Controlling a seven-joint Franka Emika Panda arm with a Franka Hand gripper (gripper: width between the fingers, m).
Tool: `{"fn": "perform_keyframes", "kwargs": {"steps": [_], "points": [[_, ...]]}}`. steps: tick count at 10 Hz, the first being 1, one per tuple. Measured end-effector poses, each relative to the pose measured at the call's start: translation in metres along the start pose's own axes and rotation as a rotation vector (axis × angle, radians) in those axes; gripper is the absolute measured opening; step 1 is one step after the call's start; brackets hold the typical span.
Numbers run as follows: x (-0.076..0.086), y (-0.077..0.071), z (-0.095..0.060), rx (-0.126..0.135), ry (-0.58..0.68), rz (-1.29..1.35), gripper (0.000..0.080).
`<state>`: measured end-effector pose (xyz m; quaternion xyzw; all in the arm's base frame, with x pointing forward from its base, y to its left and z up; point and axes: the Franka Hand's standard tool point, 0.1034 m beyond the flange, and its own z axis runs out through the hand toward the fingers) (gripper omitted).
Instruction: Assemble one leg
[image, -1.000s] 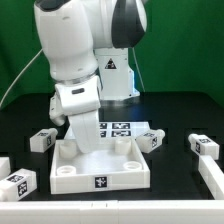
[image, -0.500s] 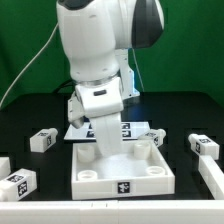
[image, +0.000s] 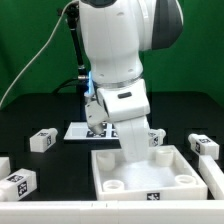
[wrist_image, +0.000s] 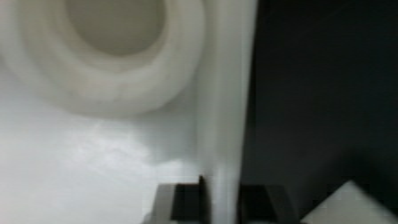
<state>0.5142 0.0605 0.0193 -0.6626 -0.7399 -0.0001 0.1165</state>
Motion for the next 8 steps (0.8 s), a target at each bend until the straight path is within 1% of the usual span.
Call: {"fn": "perform_keyframes", "kwargs": {"steps": [2,3,4,5,6,7,8], "points": [[0.0108,0.0079,0.0004,-0.007,0.003,0.03,0.0058],[0.0117,0.0085,0.0,-0.008,0.002,0.036,0.0058],[0.008,0.0086,-0.0016,-0.011,0.002,0.042,0.0058],[0.008,0.0079,-0.0001,-0.008,0.003,0.043,0.0058],[0.0078,0.0076,0.0006,-0.007,0.003,0.044,0.0233],[0.0076,0.0074,0.0009,-0.007,0.003,0.044,0.0233],[0.0072,0.0072,0.0012,-0.006,0.003,0.045,0.0435]]}}
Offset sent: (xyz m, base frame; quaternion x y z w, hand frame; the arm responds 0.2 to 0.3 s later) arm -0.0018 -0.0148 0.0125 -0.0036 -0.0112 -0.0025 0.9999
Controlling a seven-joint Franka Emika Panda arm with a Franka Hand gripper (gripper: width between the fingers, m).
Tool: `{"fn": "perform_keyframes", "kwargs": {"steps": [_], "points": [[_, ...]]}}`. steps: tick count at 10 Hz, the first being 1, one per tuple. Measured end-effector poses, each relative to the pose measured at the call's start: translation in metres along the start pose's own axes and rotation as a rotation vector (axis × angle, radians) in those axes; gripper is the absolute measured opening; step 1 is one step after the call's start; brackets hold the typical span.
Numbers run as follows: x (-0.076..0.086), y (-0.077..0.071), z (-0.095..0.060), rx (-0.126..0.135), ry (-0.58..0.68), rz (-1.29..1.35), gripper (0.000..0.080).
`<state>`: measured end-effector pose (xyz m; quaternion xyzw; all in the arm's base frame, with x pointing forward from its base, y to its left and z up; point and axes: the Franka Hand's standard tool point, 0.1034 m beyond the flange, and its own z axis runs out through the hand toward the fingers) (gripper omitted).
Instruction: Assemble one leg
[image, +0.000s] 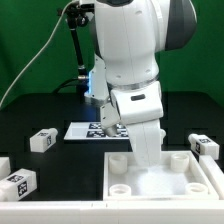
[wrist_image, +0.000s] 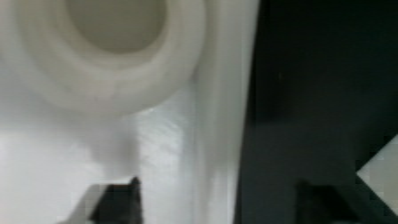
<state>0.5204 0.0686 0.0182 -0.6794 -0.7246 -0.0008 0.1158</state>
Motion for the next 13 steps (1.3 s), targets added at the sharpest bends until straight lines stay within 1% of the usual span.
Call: {"fn": "perform_keyframes", "kwargs": {"steps": [1,2,3,4,5,6,11,12,13], "points": [[-0.003,-0.001,-0.001,-0.004,0.0,0.001,0.0564],[-0.013,-0.009,-0.013,-0.028,-0.01,0.029,0.063],[-0.021,-0.023,-0.025,-0.039,-0.022,0.076,0.063],[-0.026,-0.031,-0.034,-0.047,-0.03,0.148,0.0646],[-0.03,-0.034,-0.037,-0.054,-0.034,0.17,0.0646],[-0.029,-0.034,-0.034,-0.051,-0.031,0.196,0.0649],[-0.028,-0.034,-0.033,-0.054,-0.019,0.562,0.0649],[-0.029,-0.037,-0.039,-0.064,0.001,0.723,0.0649],[-0.025,-0.04,-0.042,-0.068,0.003,0.918,0.0649]]}}
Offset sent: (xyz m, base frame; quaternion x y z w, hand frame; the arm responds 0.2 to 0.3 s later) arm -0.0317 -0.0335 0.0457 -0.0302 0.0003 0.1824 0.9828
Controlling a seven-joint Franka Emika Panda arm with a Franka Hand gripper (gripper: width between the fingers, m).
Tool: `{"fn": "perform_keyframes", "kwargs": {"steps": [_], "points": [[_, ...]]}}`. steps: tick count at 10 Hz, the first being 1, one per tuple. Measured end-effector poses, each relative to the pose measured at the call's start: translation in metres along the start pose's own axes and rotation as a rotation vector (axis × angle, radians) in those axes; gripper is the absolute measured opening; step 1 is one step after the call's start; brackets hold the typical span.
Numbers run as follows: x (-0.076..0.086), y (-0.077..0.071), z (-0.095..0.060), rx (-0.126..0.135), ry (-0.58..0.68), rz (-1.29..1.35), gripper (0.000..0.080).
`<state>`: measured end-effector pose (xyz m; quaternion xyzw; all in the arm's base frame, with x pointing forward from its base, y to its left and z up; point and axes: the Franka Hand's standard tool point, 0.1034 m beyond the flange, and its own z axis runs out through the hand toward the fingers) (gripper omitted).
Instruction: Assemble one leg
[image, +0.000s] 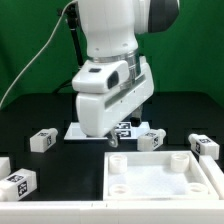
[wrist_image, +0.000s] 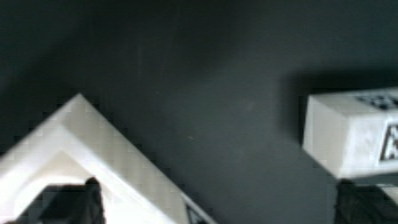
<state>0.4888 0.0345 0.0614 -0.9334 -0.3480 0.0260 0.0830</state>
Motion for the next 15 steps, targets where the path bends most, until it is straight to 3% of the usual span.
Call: {"fn": "perform_keyframes", "kwargs": {"steps": [2,4,8,10,11,12,14,15], "points": [[0.0,-0.012,0.002,0.004,-0.011,0.305,0.0649],[0.002,-0.023,0.01,-0.01,0.019,0.435,0.0649],[0.004,-0.025,0.01,0.01,0.029,0.696,0.0649],[-0.002,-0.032,0.01,0.015,0.013,1.039,0.0649],[-0.005,-0.038,0.011,0.03,-0.046,1.207,0.0649],[-0.003,-0.04,0.013,0.028,-0.051,1.313,0.0649],[-0.003,-0.046,0.017,0.067,-0.065,1.448,0.0649],[-0.002,-0.046,0.017,0.069,-0.066,1.443,0.0649]]}}
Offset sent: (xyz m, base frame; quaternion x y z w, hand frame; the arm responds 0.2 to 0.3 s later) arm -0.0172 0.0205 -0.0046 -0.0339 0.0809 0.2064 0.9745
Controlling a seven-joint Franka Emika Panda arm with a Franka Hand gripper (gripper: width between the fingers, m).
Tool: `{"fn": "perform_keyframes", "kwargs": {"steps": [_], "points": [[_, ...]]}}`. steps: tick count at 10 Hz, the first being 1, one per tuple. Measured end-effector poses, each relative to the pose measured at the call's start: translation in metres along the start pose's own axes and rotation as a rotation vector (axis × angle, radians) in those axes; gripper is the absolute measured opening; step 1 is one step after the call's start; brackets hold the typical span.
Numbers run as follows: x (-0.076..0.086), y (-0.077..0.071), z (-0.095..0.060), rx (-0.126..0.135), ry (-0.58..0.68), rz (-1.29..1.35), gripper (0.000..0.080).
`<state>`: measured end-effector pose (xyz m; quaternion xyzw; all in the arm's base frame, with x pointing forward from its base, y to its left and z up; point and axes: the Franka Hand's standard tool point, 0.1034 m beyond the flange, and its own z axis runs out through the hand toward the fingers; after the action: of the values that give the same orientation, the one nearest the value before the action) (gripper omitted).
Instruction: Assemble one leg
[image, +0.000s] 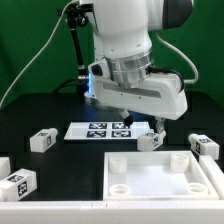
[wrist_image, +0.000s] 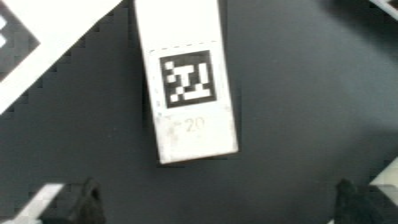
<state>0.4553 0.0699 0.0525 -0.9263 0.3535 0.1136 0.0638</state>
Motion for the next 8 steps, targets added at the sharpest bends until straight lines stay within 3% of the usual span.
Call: {"fn": "perform_keyframes", "kwargs": {"steps": [3,7,8], "points": [[-0.002,0.0019,0.0016,0.001,-0.043,-0.072,0.0649],[0.0005,0.0055,0.0038,0.05,-0.346,-0.161,0.0649],[0.0,0.0064,0.0046,0.04,-0.429,-0.156,0.0649]]}}
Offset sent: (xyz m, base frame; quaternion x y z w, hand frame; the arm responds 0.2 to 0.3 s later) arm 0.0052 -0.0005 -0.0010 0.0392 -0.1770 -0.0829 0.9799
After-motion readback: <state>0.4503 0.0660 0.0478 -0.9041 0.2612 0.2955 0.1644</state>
